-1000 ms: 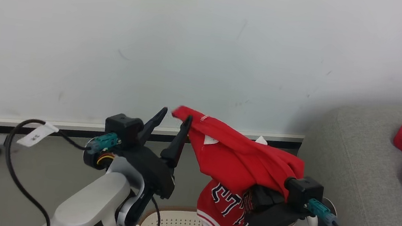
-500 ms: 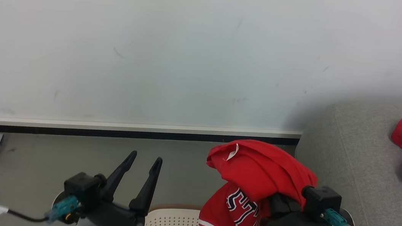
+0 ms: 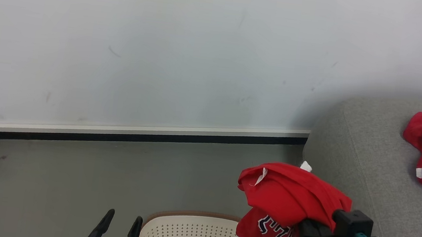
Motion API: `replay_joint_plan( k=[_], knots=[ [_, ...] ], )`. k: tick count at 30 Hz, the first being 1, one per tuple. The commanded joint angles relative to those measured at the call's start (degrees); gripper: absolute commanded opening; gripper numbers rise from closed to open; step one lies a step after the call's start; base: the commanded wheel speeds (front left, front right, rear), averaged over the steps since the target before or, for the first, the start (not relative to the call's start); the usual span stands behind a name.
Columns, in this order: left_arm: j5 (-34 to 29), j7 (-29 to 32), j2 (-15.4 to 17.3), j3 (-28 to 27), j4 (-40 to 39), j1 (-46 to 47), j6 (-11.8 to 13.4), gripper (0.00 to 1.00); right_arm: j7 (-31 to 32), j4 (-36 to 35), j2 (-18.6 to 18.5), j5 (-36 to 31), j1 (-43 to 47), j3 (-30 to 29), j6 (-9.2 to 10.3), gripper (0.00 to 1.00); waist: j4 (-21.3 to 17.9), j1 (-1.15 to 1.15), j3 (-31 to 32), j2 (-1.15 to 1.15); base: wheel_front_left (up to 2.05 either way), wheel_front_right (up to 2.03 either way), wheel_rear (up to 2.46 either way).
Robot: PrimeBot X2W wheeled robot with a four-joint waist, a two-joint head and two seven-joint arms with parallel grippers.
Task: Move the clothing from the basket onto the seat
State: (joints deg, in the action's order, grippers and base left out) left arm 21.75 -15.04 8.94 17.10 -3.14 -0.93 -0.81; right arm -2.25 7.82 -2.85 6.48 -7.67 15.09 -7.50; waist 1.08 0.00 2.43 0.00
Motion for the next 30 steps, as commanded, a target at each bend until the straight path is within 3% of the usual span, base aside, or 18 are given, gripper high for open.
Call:
replay_joint_plan(
  k=[1,10,30],
  knots=[
    [-1.24,-0.24,-0.41,-0.72,-0.26,-1.15,-1.29,1.00,0.09,-0.76,-0.04,-0.37,0.33,-0.42,0.02,0.00,-0.76,0.00,-0.56,0.00,0.00,0.00,0.00],
    [-5.27,-0.24,-2.30,-2.83,-0.85,-0.07,-5.53,1.00,-0.41,-2.58,-0.05,-0.74,-2.20,-1.79,0.02,0.00,-7.25,0.00,-4.20,0.00,0.00,0.00,0.00],
    [-9.74,-0.18,0.14,-1.19,-4.07,5.67,-6.62,1.00,-5.01,-2.42,0.00,2.57,-10.32,-0.84,0.01,0.00,-26.38,0.00,-16.05,0.00,0.00,0.00,0.00]
  ],
)
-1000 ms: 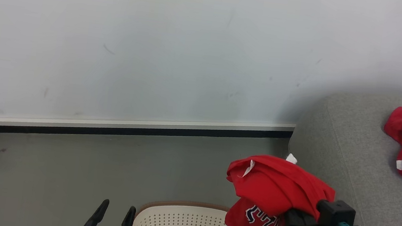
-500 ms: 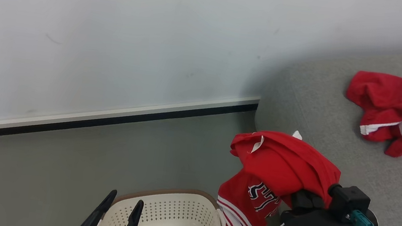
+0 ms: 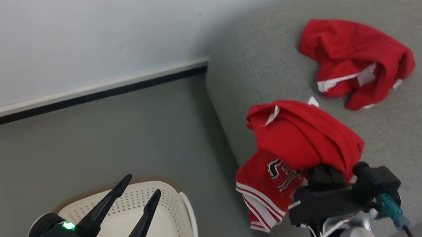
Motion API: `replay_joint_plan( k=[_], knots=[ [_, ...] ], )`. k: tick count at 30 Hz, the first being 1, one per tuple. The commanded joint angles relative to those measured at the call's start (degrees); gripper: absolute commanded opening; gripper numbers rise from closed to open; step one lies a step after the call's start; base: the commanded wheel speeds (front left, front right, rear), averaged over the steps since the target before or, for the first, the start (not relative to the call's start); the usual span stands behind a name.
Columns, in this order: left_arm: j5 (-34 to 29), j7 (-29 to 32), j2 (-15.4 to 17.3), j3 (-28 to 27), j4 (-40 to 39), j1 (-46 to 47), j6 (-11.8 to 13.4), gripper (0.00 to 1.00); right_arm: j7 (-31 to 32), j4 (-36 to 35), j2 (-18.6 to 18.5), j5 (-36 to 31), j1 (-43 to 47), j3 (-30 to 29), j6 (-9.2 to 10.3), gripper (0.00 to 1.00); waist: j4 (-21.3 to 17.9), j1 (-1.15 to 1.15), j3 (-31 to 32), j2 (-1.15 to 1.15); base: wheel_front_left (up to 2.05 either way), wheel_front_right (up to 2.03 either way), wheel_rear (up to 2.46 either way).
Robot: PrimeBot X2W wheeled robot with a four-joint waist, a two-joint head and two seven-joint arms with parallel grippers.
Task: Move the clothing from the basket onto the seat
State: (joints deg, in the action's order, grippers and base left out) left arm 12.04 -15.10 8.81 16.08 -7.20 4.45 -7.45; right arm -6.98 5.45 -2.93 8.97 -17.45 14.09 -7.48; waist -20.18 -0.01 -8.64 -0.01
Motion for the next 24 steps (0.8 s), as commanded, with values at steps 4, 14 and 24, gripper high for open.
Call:
replay_joint_plan(
  k=[4,14,24],
  knots=[
    [-0.44,-0.12,2.42,0.91,-0.01,0.99,0.01,1.00,-1.10,0.76,0.10,1.26,-4.99,2.57,-0.01,0.00,-8.18,0.01,-7.05,0.01,0.00,0.00,0.00],
    [-0.70,0.09,8.04,1.31,-2.32,1.94,-0.01,1.00,1.53,0.43,-0.37,1.25,-26.03,4.07,-0.01,0.00,-12.47,0.01,-15.01,0.01,0.00,0.00,0.00],
    [-2.98,4.78,10.98,7.81,-9.28,7.59,0.00,1.00,3.66,10.30,-11.37,8.25,-52.22,-5.48,-0.02,0.00,-9.63,0.01,-24.96,0.01,0.00,0.00,0.00]
  ],
)
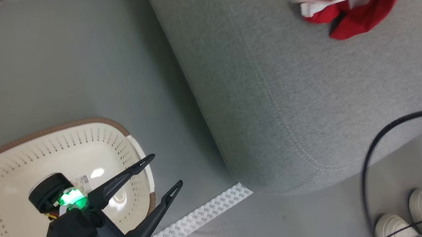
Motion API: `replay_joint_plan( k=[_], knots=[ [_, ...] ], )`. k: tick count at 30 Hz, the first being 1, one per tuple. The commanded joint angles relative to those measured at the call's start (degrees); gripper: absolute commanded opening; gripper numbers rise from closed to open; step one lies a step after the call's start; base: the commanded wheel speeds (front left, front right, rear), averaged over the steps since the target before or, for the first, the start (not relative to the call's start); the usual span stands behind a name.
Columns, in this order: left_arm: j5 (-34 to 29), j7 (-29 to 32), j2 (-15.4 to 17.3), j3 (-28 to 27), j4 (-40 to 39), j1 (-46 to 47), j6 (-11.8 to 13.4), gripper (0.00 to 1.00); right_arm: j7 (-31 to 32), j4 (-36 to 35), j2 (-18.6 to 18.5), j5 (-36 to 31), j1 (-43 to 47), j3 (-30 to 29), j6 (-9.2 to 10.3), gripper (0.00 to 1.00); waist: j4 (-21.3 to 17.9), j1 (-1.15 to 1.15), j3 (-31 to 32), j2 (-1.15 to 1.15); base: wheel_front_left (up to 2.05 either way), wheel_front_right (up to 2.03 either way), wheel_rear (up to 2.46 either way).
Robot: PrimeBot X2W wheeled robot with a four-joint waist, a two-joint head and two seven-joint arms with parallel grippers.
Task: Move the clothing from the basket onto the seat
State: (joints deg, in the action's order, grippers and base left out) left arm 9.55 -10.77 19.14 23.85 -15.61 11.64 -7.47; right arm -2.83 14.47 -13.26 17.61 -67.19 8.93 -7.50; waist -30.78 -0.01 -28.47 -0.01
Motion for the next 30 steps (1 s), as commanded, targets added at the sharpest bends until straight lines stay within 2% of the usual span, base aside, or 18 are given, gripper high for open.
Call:
replay_joint_plan(
  k=[1,8,10,13,18,19,20,21,22,30],
  knots=[
    [-0.37,0.90,0.67,0.29,-1.65,0.51,0.01,1.00,-0.90,3.17,-2.41,-1.21,-4.06,-0.92,0.00,0.00,1.36,0.01,-5.91,0.01,0.00,0.00,0.00],
    [-0.91,2.74,1.75,0.55,-6.84,-0.58,0.68,1.00,-3.87,15.48,-8.08,-4.46,-11.44,-8.12,0.01,0.00,4.51,0.01,-10.65,0.01,0.00,0.00,0.00],
    [-0.99,3.01,1.99,0.47,-8.02,-0.88,0.96,1.00,-4.58,18.50,-10.43,-7.83,-11.80,-8.89,0.01,0.00,5.56,0.01,-11.86,0.01,0.00,0.00,0.00],
    [-1.05,3.52,2.40,0.32,-9.53,-1.71,1.51,1.00,-6.22,23.22,-11.70,-9.09,-10.91,-12.41,0.01,0.00,6.77,0.01,-13.46,0.01,0.00,0.00,0.00],
    [-1.55,4.11,3.89,-0.55,-11.06,-3.49,2.35,1.00,-9.01,30.72,-9.30,-6.73,-6.73,-16.73,0.01,0.00,7.69,0.01,-15.14,0.01,0.00,0.00,0.00],
    [-1.53,4.21,4.10,-0.59,-11.28,-3.52,2.33,1.00,-9.08,32.49,-8.84,-6.56,-5.57,-16.74,0.02,0.15,7.75,0.01,-15.23,0.01,0.00,0.00,0.00],
    [-1.43,4.31,4.25,-0.72,-11.49,-3.51,2.39,1.00,-9.45,33.76,-8.46,-6.37,-4.75,-16.46,0.01,0.49,7.79,0.01,-15.24,0.01,0.00,0.00,0.00],
    [-1.16,4.41,4.36,-0.84,-11.48,-3.60,2.44,1.00,-9.81,34.88,-8.22,-6.48,-4.09,-16.31,0.02,0.90,7.77,0.01,-15.14,0.01,0.00,0.00,0.00],
    [-0.99,4.51,4.51,-0.88,-11.34,-3.61,2.43,1.00,-10.23,35.86,-7.64,-6.84,-3.32,-15.96,0.02,1.00,7.71,0.01,-14.91,0.01,0.00,0.00,0.00],
    [0.70,3.44,3.35,-0.21,-8.84,-2.23,2.10,1.00,-12.27,38.75,-4.08,-10.04,3.15,-13.45,0.02,1.00,7.48,0.01,-10.48,0.01,0.00,0.00,0.00]
  ],
)
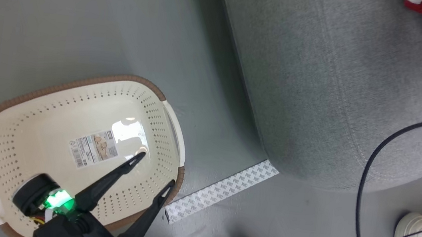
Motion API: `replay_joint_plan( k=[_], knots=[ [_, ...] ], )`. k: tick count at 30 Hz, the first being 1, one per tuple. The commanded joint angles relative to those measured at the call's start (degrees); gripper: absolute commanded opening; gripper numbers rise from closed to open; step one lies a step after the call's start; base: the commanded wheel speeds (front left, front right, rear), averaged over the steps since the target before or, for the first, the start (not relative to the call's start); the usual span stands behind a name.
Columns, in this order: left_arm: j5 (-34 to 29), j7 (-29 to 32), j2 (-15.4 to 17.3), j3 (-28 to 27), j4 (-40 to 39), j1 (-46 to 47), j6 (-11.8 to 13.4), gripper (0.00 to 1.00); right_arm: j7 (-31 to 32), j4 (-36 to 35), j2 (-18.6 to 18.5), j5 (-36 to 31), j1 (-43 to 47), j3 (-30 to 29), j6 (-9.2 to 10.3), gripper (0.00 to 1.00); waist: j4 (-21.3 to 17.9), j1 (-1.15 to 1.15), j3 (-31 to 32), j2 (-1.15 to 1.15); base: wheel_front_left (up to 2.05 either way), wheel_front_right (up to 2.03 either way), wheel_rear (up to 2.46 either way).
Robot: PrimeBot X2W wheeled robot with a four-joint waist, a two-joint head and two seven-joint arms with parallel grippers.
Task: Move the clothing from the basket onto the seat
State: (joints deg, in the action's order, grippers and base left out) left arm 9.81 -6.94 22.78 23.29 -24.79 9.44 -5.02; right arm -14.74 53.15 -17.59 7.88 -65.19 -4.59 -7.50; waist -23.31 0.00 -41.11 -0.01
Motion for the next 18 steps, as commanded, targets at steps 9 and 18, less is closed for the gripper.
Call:
replay_joint_plan(
  k=[9,18],
  knots=[
    [2.50,-4.89,-3.86,2.69,7.16,-0.34,-0.15,1.00,-0.47,-5.64,3.01,0.53,12.67,3.87,0.02,1.00,2.73,0.00,11.46,0.01,0.00,0.00,0.00],
    [6.68,-7.98,-10.32,2.74,16.69,-2.67,0.95,1.00,-0.47,-13.54,2.46,-0.48,26.19,8.24,0.02,1.00,8.66,0.00,23.73,0.01,0.00,0.00,0.00]
  ],
)
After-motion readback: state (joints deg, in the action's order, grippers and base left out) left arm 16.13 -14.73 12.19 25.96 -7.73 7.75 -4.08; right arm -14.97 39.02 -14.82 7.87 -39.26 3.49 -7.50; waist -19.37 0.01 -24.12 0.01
